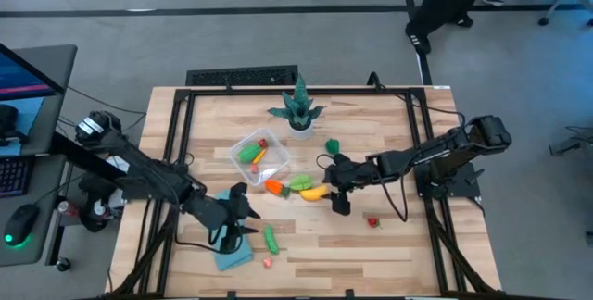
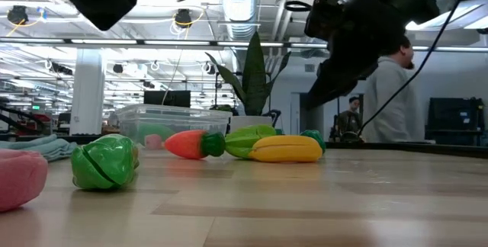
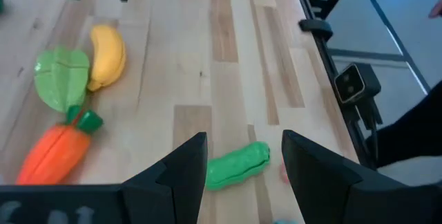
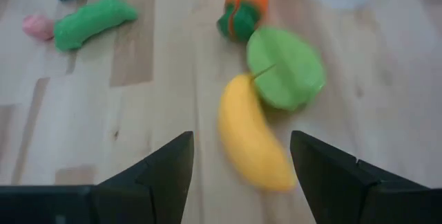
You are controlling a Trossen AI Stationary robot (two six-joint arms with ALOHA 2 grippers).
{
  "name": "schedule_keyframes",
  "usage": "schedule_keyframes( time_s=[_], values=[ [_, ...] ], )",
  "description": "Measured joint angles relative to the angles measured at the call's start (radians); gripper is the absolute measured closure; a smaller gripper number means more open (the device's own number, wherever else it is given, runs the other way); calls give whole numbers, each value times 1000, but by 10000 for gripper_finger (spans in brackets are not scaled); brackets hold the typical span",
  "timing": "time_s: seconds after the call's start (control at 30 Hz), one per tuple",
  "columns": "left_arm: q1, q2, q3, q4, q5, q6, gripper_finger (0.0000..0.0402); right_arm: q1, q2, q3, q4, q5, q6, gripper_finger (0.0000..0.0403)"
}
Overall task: Pick and placing Produce into tupperware
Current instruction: Put the green peas into the transparent container
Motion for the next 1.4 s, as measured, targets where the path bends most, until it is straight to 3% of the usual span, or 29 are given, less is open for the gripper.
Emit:
schedule_keyframes(
  time_s=[0.33,0.43,0.57,0.8,0.97,1.13,1.4],
  values=[
    [118,6,0,-32,265,114,223,60,0,0,-33,-13,77,170],
    [136,11,22,-66,317,214,223,83,0,0,-52,-14,94,170],
    [138,40,88,-145,299,466,223,114,0,0,-83,-13,106,170],
    [150,182,266,-303,127,760,223,147,0,0,-103,-13,164,170],
    [151,343,426,-473,162,935,223,158,-35,0,-141,-13,181,170],
    [156,466,556,-587,231,1016,223,158,-114,0,-211,-11,187,170],
    [175,539,602,-596,353,1036,223,158,-291,0,-349,19,171,170]
  ],
)
